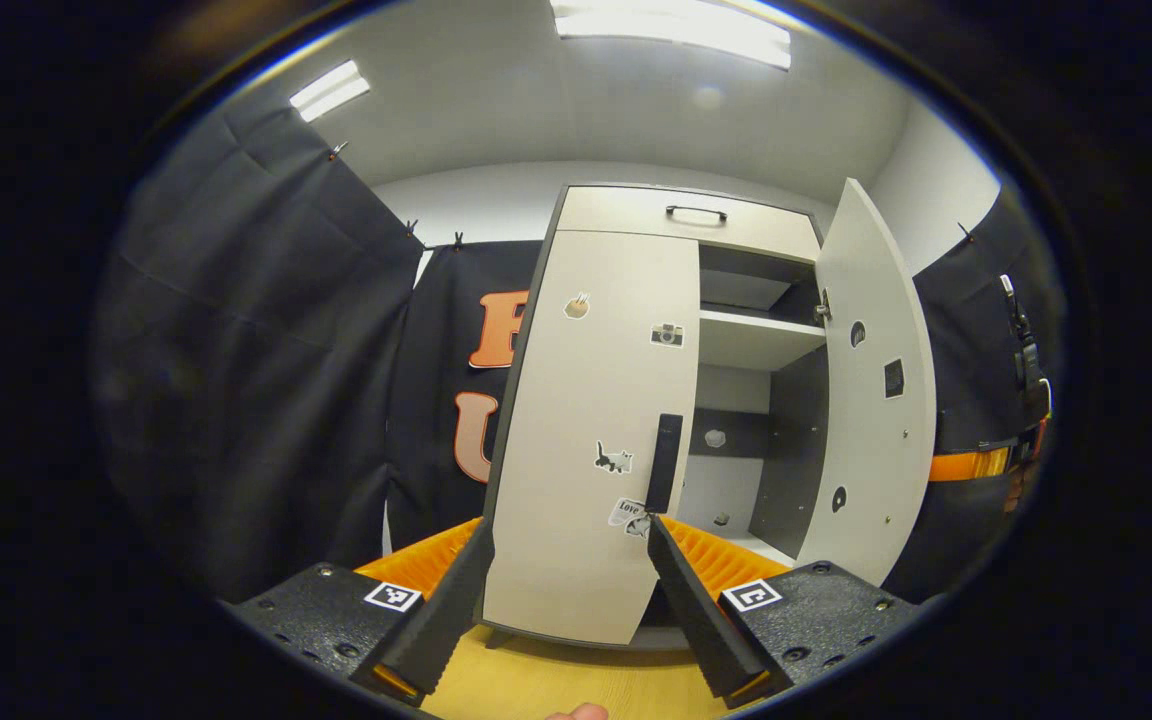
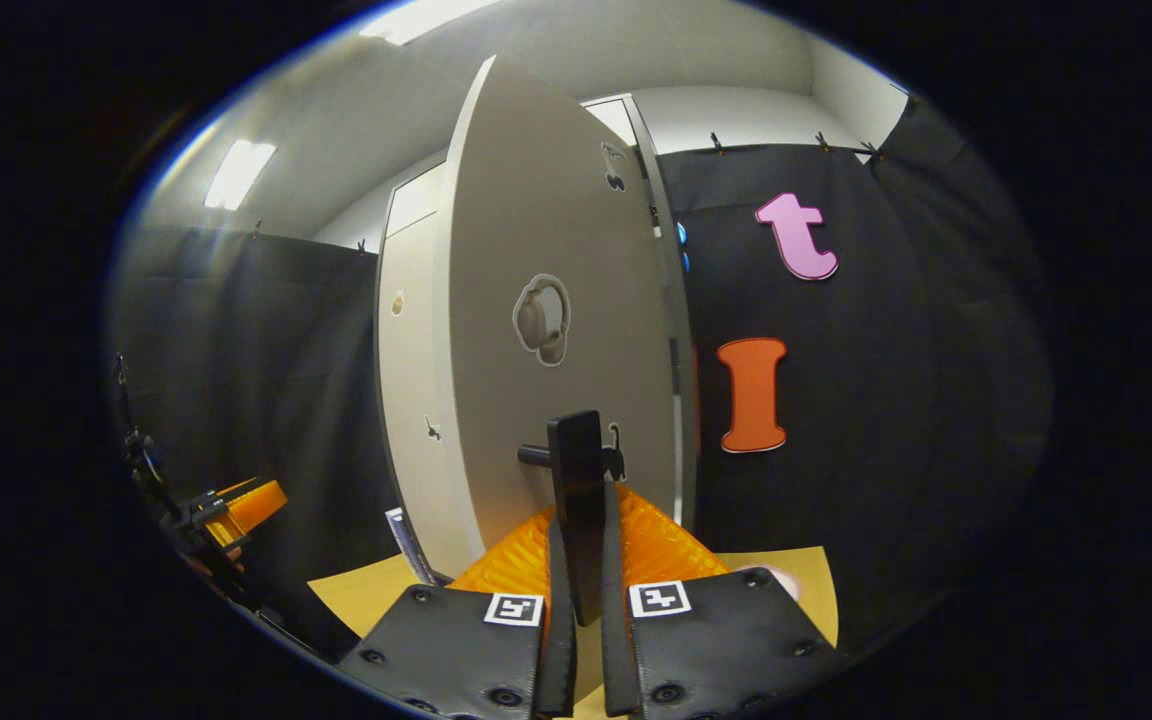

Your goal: Open the right door of the double-door shoe cabinet with the right hand, and open the left door with the left hand.

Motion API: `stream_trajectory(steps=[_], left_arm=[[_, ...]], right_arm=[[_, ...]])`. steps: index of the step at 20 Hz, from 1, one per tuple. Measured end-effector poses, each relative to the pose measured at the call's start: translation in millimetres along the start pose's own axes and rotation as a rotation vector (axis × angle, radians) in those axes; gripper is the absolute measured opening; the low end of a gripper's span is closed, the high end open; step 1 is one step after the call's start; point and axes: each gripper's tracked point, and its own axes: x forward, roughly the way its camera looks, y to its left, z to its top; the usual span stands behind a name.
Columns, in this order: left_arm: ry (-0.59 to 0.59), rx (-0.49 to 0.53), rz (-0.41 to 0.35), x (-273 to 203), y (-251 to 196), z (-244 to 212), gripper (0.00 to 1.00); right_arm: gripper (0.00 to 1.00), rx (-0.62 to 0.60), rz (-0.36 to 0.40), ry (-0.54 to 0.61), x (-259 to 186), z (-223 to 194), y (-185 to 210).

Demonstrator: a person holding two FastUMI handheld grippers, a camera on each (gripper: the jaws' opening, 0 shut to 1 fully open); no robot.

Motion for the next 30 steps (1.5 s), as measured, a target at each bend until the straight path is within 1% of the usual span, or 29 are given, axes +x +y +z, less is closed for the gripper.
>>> stream_trajectory(steps=[1, 2, 3, 4, 5, 6, 7, 8, 10, 11, 12, 13, 14, 15, 17, 18, 19, 21, 22, 23, 24, 25, 28, 29, 30], left_arm=[[0.003, -0.01, -0.014, 5.1, -6.0, -2.7, 0.92], [0.011, -0.022, -0.03, 9.4, -12.6, -4.5, 0.94], [0.017, -0.035, -0.048, 15.9, -18.3, -6.0, 0.94], [0.019, -0.044, -0.064, 22.1, -24.3, -7.2, 0.92], [0.02, -0.047, -0.077, 27.2, -28.3, -7.5, 0.92], [0.019, -0.041, -0.087, 34.0, -31.3, -6.7, 0.94], [0.019, -0.029, -0.092, 41.2, -33.2, -5.8, 0.94], [0.016, -0.016, -0.097, 48.4, -36.8, -3.7, 0.91], [0.007, 0.002, -0.128, 68.2, -48.4, 5.8, 0.92], [0.006, 0.012, -0.149, 80.8, -55.6, 10.3, 0.94], [0.008, 0.027, -0.164, 94.6, -61.7, 13.7, 0.94], [0.011, 0.041, -0.175, 107.6, -67.5, 16.7, 0.92], [0.011, 0.047, -0.19, 120.2, -74.9, 19.3, 0.92], [0.019, 0.05, -0.206, 131.7, -83.7, 18.2, 0.94], [0.037, 0.074, -0.237, 156.9, -98.5, 12.2, 0.94], [0.049, 0.092, -0.247, 166.2, -104.3, 8.3, 0.92], [0.055, 0.099, -0.254, 178.1, -111.6, 2.3, 0.94], [0.054, 0.099, -0.264, 196.3, -122.1, -5.4, 0.94], [0.058, 0.105, -0.268, 204.8, -125.6, -9.7, 0.92], [0.061, 0.11, -0.274, 212.7, -127.5, -13.7, 0.92], [0.066, 0.112, -0.277, 218.0, -129.6, -17.4, 0.92], [0.065, 0.112, -0.271, 222.8, -128.8, -19.0, 0.94], [0.068, 0.114, -0.251, 234.8, -122.8, -22.8, 0.95], [0.075, 0.116, -0.261, 238.6, -123.4, -25.3, 0.95], [0.084, 0.116, -0.266, 241.1, -123.9, -28.7, 0.92]], right_arm=[[0.18, -0.017, -0.035, -0.003, -1.2, -1.7, -10.8], [0.18, -0.038, -0.07, 0.004, -2.5, -4.8, -22.5], [0.18, -0.053, -0.104, -0.001, -6.7, -4.8, -33.2], [0.18, -0.06, -0.132, 0.0, -7.7, -5.2, -41.9], [0.18, -0.05, -0.132, 0.0, -11.6, -5.0, -42.4], [0.18, -0.026, -0.109, 0.003, -10.8, -5.6, -37.2], [0.18, -0.016, -0.1, 0.004, -10.4, -5.9, -35.2], [0.17, -0.021, -0.109, 0.003, -10.3, -6.5, -38.1], [0.17, -0.035, -0.127, 0.011, -16.5, -10.1, -40.7], [0.18, -0.033, -0.132, 0.015, -20.9, -11.5, -38.9], [0.17, -0.028, -0.129, 0.019, -27.1, -13.2, -37.7], [0.17, -0.021, -0.13, 0.021, -35.2, -16.3, -36.7], [0.17, -0.016, -0.143, 0.019, -42.9, -18.3, -37.6], [0.17, -0.012, -0.167, 0.015, -53.0, -20.0, -43.1], [0.17, 0.008, -0.223, 0.005, -72.4, -22.5, -55.7], [0.17, 0.022, -0.251, -0.007, -83.2, -23.2, -62.2], [0.17, 0.036, -0.278, -0.021, -93.6, -23.8, -68.4], [0.17, 0.06, -0.332, -0.042, -111.6, -25.6, -83.0], [0.17, 0.068, -0.354, -0.04, -122.2, -29.0, -88.0], [0.17, 0.069, -0.374, -0.039, -132.2, -33.5, -92.6], [0.22, 0.065, -0.397, -0.044, -141.2, -36.5, -98.7], [0.39, 0.058, -0.418, -0.055, -150.6, -36.0, -104.1], [0.77, 0.027, -0.46, -0.065, -172.8, -42.1, -110.0], [0.95, 0.019, -0.463, -0.067, -180.0, -44.5, -108.0], [0.96, 0.014, -0.466, -0.073, -185.9, -46.9, -105.7]])
